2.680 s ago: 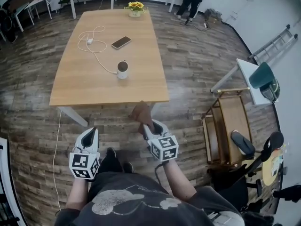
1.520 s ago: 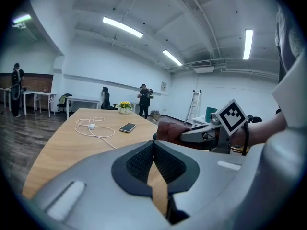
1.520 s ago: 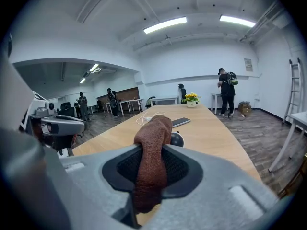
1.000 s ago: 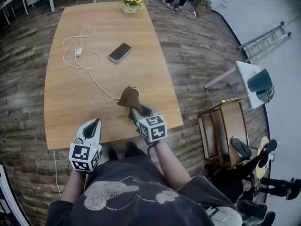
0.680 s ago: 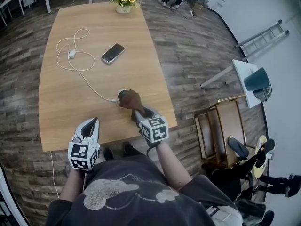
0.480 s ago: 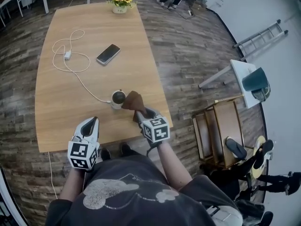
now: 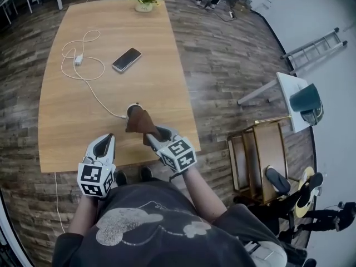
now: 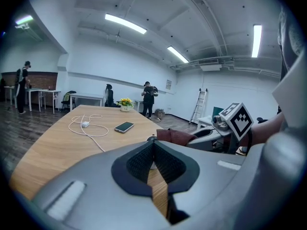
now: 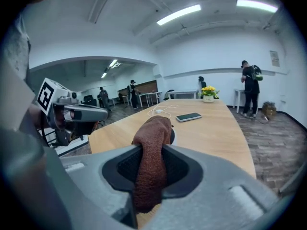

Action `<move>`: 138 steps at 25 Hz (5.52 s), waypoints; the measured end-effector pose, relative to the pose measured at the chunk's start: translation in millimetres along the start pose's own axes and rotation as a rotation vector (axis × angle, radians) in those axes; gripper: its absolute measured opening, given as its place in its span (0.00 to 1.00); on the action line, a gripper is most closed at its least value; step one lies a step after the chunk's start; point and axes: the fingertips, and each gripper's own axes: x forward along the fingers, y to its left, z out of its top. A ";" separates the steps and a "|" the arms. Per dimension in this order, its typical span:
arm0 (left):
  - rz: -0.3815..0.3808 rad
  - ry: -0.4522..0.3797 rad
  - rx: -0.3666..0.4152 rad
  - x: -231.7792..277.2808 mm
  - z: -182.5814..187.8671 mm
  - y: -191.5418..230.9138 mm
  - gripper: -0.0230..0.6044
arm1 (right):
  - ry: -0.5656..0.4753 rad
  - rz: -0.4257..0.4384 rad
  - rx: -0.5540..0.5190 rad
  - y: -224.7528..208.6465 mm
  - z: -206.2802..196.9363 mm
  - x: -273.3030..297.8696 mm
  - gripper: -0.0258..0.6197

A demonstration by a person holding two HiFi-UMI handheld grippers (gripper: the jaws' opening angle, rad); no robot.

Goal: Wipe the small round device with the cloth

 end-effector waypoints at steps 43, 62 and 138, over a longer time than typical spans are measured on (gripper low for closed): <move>0.101 -0.019 0.030 13.4 9.4 12.9 0.07 | 0.034 -0.184 0.176 -65.6 -16.1 5.0 0.17; 0.156 0.024 -0.011 5.3 -5.8 25.4 0.07 | 0.232 -0.108 0.151 -62.6 -60.5 55.7 0.17; -0.157 0.094 0.051 11.6 2.0 140.1 0.07 | 0.098 -0.419 0.213 13.2 48.7 89.4 0.17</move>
